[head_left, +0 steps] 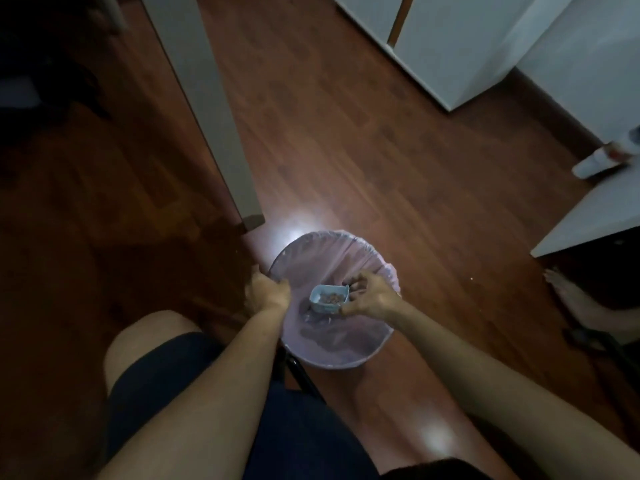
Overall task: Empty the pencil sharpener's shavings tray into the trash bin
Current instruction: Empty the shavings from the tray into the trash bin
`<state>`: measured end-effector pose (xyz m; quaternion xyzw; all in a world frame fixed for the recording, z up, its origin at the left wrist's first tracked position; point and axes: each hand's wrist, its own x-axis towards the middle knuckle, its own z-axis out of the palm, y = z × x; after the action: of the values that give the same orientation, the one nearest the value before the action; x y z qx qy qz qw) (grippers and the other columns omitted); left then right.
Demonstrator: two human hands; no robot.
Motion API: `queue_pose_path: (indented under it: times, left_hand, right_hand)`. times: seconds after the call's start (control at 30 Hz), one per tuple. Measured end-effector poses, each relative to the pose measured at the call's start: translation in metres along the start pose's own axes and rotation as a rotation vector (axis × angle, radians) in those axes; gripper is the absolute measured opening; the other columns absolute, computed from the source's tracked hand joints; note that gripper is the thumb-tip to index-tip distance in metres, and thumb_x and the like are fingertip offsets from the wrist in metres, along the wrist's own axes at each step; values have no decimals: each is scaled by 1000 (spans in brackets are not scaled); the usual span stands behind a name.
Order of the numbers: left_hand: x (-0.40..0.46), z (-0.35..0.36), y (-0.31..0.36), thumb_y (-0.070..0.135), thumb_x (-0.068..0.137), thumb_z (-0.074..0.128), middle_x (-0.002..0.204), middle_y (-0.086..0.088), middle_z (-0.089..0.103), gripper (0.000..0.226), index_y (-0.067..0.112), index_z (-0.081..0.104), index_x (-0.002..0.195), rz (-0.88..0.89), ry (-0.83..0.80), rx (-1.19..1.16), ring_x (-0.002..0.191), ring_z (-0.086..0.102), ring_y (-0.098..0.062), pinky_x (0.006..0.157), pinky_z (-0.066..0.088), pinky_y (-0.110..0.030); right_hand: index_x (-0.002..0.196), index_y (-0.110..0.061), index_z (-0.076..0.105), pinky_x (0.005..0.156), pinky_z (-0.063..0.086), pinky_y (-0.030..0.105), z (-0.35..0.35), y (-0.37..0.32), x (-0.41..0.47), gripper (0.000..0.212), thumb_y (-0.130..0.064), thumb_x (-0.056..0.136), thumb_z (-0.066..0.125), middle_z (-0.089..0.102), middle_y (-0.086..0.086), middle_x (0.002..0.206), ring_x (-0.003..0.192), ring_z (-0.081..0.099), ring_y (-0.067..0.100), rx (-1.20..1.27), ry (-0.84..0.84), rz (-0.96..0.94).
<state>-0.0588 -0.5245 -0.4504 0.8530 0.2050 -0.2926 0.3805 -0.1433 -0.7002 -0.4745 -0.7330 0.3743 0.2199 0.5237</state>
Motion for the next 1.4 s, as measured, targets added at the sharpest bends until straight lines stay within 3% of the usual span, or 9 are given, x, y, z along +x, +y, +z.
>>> queue_pose_path:
  times: [0.07,0.33,0.47,0.6,0.67,0.87,1.1,1.2,1.4]
  left_hand:
    - [4,7,-3,12,91,54,145,-20,49,59,17,37,148,-15,-16,-14,132,47,-41,106,39,-42]
    - [14,14,-13,2,90,49,132,-22,60,42,14,58,129,-33,-32,50,122,56,-42,101,45,-42]
    - [19,16,-15,1,87,50,128,-21,63,43,15,61,126,-29,-14,48,120,56,-44,101,45,-43]
    - [19,18,-15,1,87,50,127,-20,64,41,14,62,124,-27,4,24,118,58,-44,100,47,-43]
    - [21,20,-16,1,86,50,127,-20,64,42,15,62,124,-26,14,30,118,58,-43,100,49,-44]
    - [21,23,-15,3,87,51,129,-21,62,41,15,60,125,-29,28,55,119,58,-44,100,49,-45]
    - [19,21,-7,13,84,63,138,-21,55,50,10,52,132,-81,-48,124,125,53,-43,102,45,-44]
    - [10,18,-2,21,83,66,141,-20,49,56,5,47,134,-64,-65,161,129,49,-43,103,43,-45]
    - [-8,-8,13,37,80,67,142,-18,47,69,2,46,135,29,-1,189,128,49,-40,102,46,-45]
  right_hand:
    - [107,-5,55,68,54,25,8,7,10,60,7,58,87,55,3,88,70,55,10,-74,-3,-18]
    - [114,-12,63,81,53,26,30,17,41,69,-29,54,92,72,2,108,99,68,20,-522,41,-41]
    - [127,-11,64,91,51,29,40,16,53,63,-31,71,83,71,7,118,107,65,23,-657,-28,-62]
    - [112,-6,70,73,48,29,54,16,62,49,-45,82,66,73,13,106,88,65,22,-678,-4,-34]
    - [109,-1,70,82,53,36,60,16,64,55,-50,87,57,72,19,109,96,66,30,-712,-20,-23]
    - [117,-1,66,94,50,42,65,12,64,59,-51,90,52,66,23,120,111,60,35,-735,-46,30]
    - [114,-1,68,83,54,37,54,-6,54,61,-54,90,52,71,18,113,102,67,32,-718,-52,28]
    - [115,1,67,75,48,34,47,-26,42,59,-51,93,50,68,17,109,99,66,33,-759,-107,25]
    - [112,-1,67,75,39,29,39,-76,5,52,-46,95,48,67,19,120,92,58,29,-856,-139,-27]
